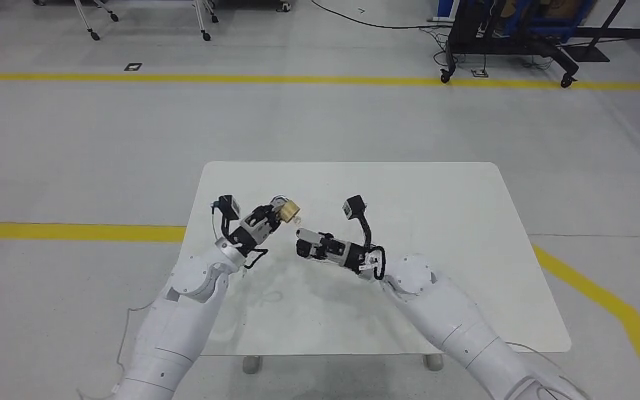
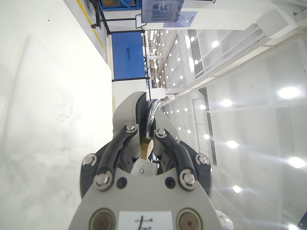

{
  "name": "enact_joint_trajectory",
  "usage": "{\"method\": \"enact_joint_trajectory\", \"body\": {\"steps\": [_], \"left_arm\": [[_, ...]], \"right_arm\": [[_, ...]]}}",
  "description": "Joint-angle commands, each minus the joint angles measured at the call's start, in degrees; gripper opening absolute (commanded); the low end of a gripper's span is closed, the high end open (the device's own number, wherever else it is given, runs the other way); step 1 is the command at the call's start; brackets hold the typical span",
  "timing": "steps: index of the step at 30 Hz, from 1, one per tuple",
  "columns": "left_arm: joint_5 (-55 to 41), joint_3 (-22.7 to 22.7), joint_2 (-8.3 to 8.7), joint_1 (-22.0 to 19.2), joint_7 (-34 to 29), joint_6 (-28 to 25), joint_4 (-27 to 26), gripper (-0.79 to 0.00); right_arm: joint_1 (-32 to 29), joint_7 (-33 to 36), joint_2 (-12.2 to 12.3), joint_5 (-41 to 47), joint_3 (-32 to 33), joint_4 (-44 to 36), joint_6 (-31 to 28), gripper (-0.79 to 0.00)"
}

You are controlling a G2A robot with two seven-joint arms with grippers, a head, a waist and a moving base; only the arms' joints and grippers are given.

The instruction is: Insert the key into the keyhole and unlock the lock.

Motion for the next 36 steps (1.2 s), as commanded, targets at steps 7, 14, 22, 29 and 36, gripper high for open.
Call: {"method": "enact_joint_trajectory", "body": {"steps": [7, 14, 22, 29, 36], "left_arm": [[-4.58, -0.42, -0.01, -0.96, -6.63, -1.96, 2.12, -0.785], [-3.59, -0.01, 0.08, -1.37, -9.83, -4.02, 2.17, -0.785], [-2.59, 0.52, 0.09, -1.66, -10.26, -4.22, 2.34, -0.785], [-2.81, 1.01, 0.11, -2.23, -12.64, -4.71, 2.66, -0.785], [-3.19, 1.15, 0.13, -2.39, -13.48, -5.50, 2.93, -0.785]], "right_arm": [[4.19, 20.00, -0.91, 16.66, 0.20, 7.43, 6.34, -0.533], [6.25, 19.81, -2.02, 16.68, -0.88, 10.78, 8.25, -0.477], [6.68, 21.61, -2.69, 18.39, -0.32, 12.42, 7.90, -0.474], [7.04, 25.50, -3.26, 21.63, -0.02, 13.67, 11.07, -0.625], [7.84, 29.16, -3.88, 24.74, 0.56, 16.28, 13.34, -0.690]]}}
